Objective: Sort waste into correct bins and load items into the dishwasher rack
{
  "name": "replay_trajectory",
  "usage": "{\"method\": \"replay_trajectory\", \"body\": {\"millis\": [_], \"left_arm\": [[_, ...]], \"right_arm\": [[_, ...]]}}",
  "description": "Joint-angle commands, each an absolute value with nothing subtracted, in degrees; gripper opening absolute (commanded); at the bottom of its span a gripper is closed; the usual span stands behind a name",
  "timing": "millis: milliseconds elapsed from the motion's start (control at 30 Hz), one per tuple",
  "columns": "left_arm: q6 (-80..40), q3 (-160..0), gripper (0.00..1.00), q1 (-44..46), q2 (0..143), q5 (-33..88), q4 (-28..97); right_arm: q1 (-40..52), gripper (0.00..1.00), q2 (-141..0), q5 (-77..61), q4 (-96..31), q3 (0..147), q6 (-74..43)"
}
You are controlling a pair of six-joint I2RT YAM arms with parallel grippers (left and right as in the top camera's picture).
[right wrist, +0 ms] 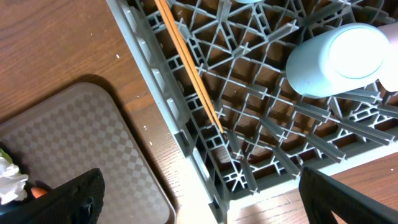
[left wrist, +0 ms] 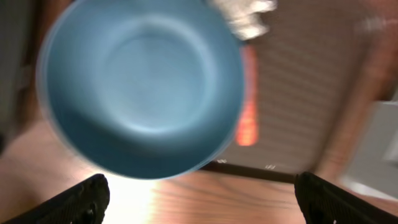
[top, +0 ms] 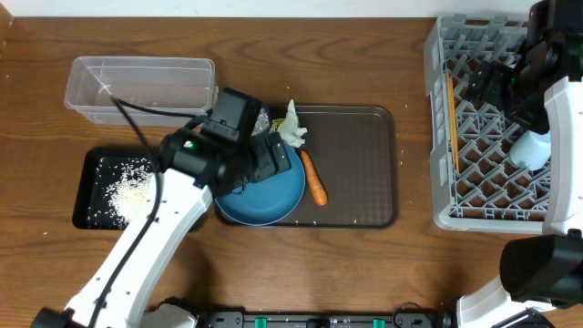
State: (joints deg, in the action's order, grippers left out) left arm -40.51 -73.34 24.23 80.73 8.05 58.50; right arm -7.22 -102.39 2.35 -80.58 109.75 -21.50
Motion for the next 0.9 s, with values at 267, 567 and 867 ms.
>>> {"method": "replay_trajectory", "body": {"millis": [267, 567, 867], "left_arm": [[-50.26, -72.97, 0.98, 16.71, 82.94, -9.37, 75.72], [-50.06, -72.05, 0.98, 17.56, 83.09, -1.04, 75.20], [-50.02, -65.04, 0.98, 21.26, 83.11, 0.23, 69.06]], "right_arm": [[-7.31, 0.99, -102.65, 2.35, -80.62, 109.75, -22.26], [-7.31, 0.99, -102.65, 2.35, -80.62, 109.75, -22.26], [-7.31, 0.99, -102.65, 2.35, -80.62, 109.75, -22.26]]}}
